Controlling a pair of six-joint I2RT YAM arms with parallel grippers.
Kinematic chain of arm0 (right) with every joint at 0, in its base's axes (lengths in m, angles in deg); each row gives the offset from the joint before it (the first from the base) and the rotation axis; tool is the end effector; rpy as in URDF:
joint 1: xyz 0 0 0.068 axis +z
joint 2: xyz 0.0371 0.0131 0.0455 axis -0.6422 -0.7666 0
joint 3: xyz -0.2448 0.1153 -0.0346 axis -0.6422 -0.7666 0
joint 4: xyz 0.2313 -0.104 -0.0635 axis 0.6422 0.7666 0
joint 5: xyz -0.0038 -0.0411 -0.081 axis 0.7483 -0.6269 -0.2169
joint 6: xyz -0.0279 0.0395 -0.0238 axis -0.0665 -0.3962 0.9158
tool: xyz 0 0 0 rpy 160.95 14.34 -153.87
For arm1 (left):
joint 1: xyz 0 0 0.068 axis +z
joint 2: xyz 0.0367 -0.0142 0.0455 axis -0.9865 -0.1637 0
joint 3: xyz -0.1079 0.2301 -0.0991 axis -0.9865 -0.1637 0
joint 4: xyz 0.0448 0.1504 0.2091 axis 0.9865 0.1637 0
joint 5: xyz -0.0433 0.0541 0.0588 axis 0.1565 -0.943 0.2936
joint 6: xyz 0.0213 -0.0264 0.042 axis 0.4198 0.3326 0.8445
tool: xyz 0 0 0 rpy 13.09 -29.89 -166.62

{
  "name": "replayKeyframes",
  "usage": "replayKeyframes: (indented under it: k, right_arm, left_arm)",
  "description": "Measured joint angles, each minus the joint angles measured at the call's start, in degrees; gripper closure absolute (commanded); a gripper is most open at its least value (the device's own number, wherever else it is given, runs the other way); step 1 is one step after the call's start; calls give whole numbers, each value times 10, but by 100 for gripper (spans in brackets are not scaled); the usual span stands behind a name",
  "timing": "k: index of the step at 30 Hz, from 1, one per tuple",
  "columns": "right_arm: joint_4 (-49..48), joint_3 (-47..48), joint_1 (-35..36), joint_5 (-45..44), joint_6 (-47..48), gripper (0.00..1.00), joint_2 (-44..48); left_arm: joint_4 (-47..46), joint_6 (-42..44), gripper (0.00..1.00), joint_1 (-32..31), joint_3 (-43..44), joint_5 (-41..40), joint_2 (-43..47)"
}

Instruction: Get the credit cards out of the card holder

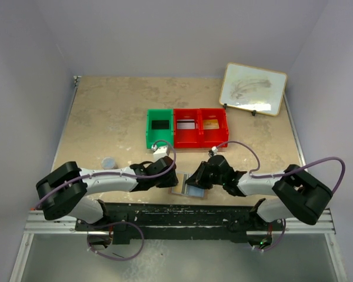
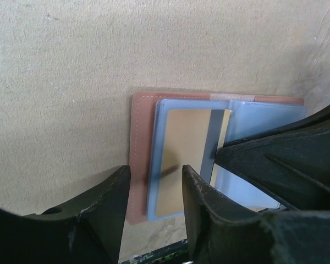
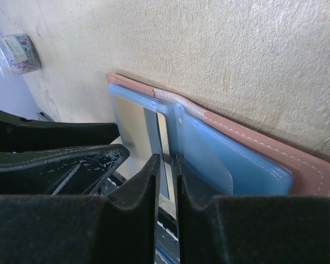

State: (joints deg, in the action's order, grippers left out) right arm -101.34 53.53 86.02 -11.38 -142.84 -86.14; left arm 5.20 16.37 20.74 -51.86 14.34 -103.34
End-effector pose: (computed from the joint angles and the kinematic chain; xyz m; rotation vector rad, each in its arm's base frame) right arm 0.1556 0.1694 0.1265 0.4584 2.4410 1.2359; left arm 0.1382 -0.2211 0.1567 -0.1473 2.5636 -0.5939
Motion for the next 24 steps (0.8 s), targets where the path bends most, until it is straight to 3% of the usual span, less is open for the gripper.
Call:
replayKeyframes:
  k: [6, 16, 24]
  right_arm:
    - [-30, -14, -11, 17, 0, 85, -5]
    - [-74, -45, -43, 57, 5, 78, 9]
    - [-97, -38, -45, 74, 8, 86, -27]
  left_arm:
    - [27, 10, 70, -2, 19, -6, -19]
    - [44, 15, 73, -3, 30, -7, -26]
    - [41, 16, 74, -5, 31, -5, -27]
